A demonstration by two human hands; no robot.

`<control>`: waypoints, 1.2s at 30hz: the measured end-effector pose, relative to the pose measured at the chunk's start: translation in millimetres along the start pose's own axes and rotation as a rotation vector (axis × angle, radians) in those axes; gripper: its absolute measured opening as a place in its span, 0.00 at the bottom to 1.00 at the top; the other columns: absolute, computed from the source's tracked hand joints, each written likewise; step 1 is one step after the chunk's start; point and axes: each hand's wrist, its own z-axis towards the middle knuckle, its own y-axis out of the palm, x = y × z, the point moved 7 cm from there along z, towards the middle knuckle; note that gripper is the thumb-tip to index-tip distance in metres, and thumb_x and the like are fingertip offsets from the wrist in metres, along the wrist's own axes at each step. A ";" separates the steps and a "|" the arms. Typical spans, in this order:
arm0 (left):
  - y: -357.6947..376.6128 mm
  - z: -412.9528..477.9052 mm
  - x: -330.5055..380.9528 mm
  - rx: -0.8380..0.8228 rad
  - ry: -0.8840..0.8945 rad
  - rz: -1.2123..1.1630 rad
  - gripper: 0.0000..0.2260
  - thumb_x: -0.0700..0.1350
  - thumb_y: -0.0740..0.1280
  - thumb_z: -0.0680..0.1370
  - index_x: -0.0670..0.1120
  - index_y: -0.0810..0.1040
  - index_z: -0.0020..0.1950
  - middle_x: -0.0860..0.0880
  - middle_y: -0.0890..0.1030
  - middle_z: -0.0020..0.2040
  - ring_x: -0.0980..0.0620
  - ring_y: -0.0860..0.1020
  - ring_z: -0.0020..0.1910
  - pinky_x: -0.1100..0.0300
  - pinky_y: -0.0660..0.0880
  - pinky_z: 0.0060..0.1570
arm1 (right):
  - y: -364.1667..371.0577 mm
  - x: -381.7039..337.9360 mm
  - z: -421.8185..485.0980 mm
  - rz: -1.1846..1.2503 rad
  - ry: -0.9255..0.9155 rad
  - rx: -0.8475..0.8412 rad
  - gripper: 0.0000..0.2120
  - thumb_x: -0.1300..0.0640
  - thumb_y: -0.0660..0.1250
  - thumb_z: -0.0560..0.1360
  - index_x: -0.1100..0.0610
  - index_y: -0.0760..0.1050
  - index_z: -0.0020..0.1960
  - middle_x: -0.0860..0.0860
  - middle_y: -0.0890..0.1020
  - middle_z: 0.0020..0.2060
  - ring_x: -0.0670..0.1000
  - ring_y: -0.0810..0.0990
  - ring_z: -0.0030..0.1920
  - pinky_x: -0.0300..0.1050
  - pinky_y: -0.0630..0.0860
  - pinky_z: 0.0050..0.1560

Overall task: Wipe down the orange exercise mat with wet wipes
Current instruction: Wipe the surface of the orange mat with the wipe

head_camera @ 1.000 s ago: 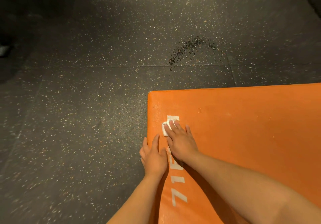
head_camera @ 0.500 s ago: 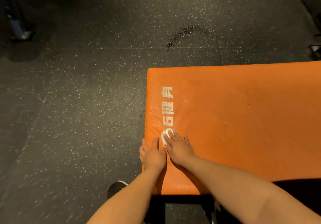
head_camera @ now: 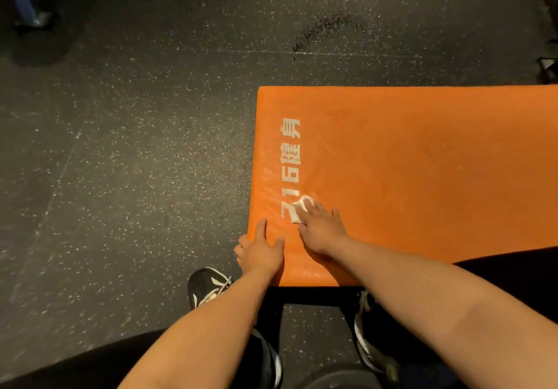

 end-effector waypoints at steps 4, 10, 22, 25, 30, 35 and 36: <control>-7.0 4.5 0.5 0.076 0.025 -0.183 0.21 0.53 0.61 0.82 0.63 0.65 0.75 0.43 0.63 0.70 0.41 0.63 0.68 0.48 0.62 0.70 | 10.6 -26.4 -9.6 0.096 -0.071 0.032 0.26 0.50 0.49 0.86 0.46 0.50 0.83 0.47 0.47 0.83 0.51 0.42 0.82 0.62 0.39 0.78; -34.0 7.7 12.4 0.250 0.142 -0.354 0.18 0.44 0.59 0.84 0.58 0.73 0.72 0.50 0.65 0.61 0.48 0.64 0.64 0.54 0.65 0.68 | -1.3 -33.5 -10.3 0.145 -0.102 0.154 0.25 0.49 0.48 0.86 0.43 0.51 0.82 0.45 0.49 0.82 0.48 0.44 0.82 0.59 0.42 0.78; -126.6 51.2 17.7 0.410 0.227 -0.358 0.16 0.46 0.59 0.84 0.57 0.76 0.70 0.52 0.66 0.58 0.49 0.65 0.64 0.62 0.61 0.61 | -35.4 -95.6 12.2 0.230 -0.224 0.231 0.26 0.50 0.51 0.86 0.44 0.50 0.83 0.45 0.47 0.82 0.49 0.43 0.82 0.58 0.45 0.79; -126.9 56.9 -1.2 0.394 0.168 -0.313 0.16 0.49 0.57 0.85 0.59 0.75 0.70 0.51 0.67 0.62 0.48 0.65 0.66 0.55 0.64 0.66 | -21.9 -109.4 15.9 0.199 -0.230 0.182 0.27 0.50 0.52 0.85 0.46 0.50 0.83 0.47 0.47 0.83 0.49 0.43 0.82 0.59 0.47 0.79; -103.1 55.5 -11.8 0.291 0.143 -0.166 0.19 0.49 0.57 0.84 0.59 0.69 0.75 0.45 0.59 0.78 0.42 0.58 0.76 0.45 0.57 0.75 | -8.6 -96.4 18.2 0.246 -0.160 0.215 0.27 0.52 0.56 0.84 0.50 0.56 0.82 0.51 0.51 0.82 0.54 0.49 0.81 0.52 0.51 0.80; -69.5 47.5 -10.7 0.191 0.200 -0.054 0.22 0.50 0.59 0.83 0.55 0.65 0.78 0.43 0.53 0.82 0.42 0.51 0.80 0.46 0.48 0.78 | 8.1 -89.1 13.5 0.253 -0.142 0.157 0.25 0.53 0.58 0.83 0.52 0.63 0.79 0.55 0.63 0.76 0.60 0.63 0.75 0.51 0.62 0.75; -61.9 45.0 -7.3 0.167 0.243 -0.053 0.22 0.50 0.59 0.83 0.55 0.65 0.78 0.44 0.55 0.81 0.43 0.53 0.79 0.47 0.49 0.78 | 11.2 -90.1 11.3 0.275 -0.162 0.146 0.24 0.54 0.58 0.83 0.53 0.63 0.79 0.55 0.63 0.77 0.59 0.62 0.76 0.52 0.60 0.76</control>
